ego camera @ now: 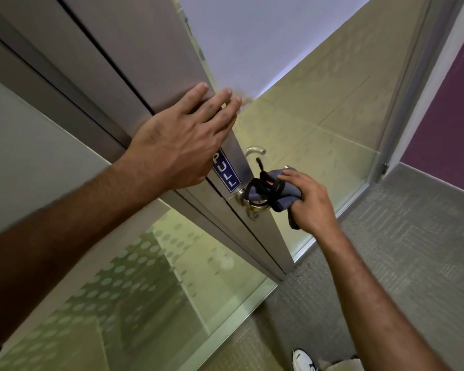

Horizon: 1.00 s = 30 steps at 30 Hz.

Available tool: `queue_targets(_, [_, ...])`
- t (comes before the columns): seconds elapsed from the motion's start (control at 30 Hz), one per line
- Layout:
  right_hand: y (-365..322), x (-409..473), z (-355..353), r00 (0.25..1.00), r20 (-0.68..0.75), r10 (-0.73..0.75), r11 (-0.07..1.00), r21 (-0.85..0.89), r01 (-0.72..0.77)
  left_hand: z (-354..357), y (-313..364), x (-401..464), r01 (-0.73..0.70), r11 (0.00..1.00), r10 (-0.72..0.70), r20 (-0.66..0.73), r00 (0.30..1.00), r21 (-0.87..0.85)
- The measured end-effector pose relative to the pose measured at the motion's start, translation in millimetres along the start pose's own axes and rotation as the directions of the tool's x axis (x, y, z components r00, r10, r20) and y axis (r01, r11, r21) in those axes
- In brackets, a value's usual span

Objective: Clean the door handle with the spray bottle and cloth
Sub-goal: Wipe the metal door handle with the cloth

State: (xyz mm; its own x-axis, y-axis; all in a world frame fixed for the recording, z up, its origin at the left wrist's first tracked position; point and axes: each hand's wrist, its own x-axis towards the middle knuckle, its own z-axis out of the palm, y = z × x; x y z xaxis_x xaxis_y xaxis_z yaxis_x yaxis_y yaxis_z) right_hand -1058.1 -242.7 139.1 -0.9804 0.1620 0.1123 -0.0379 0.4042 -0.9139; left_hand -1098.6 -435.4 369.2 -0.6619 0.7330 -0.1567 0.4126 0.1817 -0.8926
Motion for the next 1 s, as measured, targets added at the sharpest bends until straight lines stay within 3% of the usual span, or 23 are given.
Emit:
queue_targets(0.1, [-17.1,-35.6,37.4,0.993,-0.117,0.009,0.999,-0.052,-0.015,-0.5,0.1,0.3,0.002,1.0,-0.002,0.012,1.0,0.003])
queue_targets(0.2, [-32.2,-56.6,67.3,0.996,-0.084,-0.04,0.975,-0.222,0.021,-2.6,0.2,-0.4,0.004,1.0,-0.004,0.008,1.0,0.004])
queue_targets(0.3, [-29.3,-49.5,65.2,0.955,0.142,-0.259,0.907,-0.306,0.291,-5.2,-0.6,-1.0,0.005,1.0,-0.005,0.001,1.0,0.017])
queue_targets(0.37, [-19.8,-34.7,47.3,0.856,0.349,-0.38,0.828,-0.283,0.483,-6.2,-1.0,-1.3,0.005,1.0,-0.005,0.009,1.0,0.022])
queue_targets(0.43, [-11.3,-21.0,25.9,0.746,0.546,-0.382,0.733,-0.313,0.604,-6.7,-0.4,-1.2,0.002,1.0,-0.002,0.013,1.0,0.03])
queue_targets(0.47, [-6.9,-15.9,16.3,0.731,0.574,-0.37,0.719,-0.321,0.616,-6.8,0.0,-1.1,0.0,0.999,-0.001,0.015,1.0,0.032])
queue_targets(0.5, [-3.1,-11.8,7.1,0.758,0.532,-0.378,0.727,-0.336,0.598,-6.5,0.4,-1.1,0.0,0.999,-0.001,0.018,1.0,0.032])
queue_targets(0.57, [2.1,-5.9,-9.5,0.847,0.298,-0.44,0.758,-0.383,0.528,-5.2,0.5,-1.1,0.004,1.0,-0.004,0.018,1.0,0.026])
queue_targets(0.63, [-1.8,-2.9,-15.7,0.856,0.08,-0.511,0.782,-0.37,0.502,-4.6,0.2,-0.8,0.01,1.0,-0.01,0.019,1.0,0.019])
queue_targets(0.67, [-6.3,-0.8,-13.0,0.848,0.045,-0.528,0.783,-0.36,0.507,-4.7,0.3,-0.6,0.01,1.0,-0.011,0.021,1.0,0.017])
queue_targets(0.83, [-16.0,-20.7,39.3,0.821,0.302,-0.484,0.738,-0.364,0.569,-2.0,0.7,-0.1,0.007,1.0,-0.007,0.006,1.0,0.029])
queue_targets(0.9, [-19.3,-21.8,48.8,0.804,0.343,-0.485,0.73,-0.347,0.588,-0.5,3.1,-0.2,0.002,1.0,-0.002,0.002,1.0,0.029])
queue_targets(1.0, [-22.1,-13.4,39.4,0.656,0.45,-0.606,0.636,-0.222,0.739,0.7,14.4,1.0,-0.046,0.999,0.045,0.037,0.998,0.015])
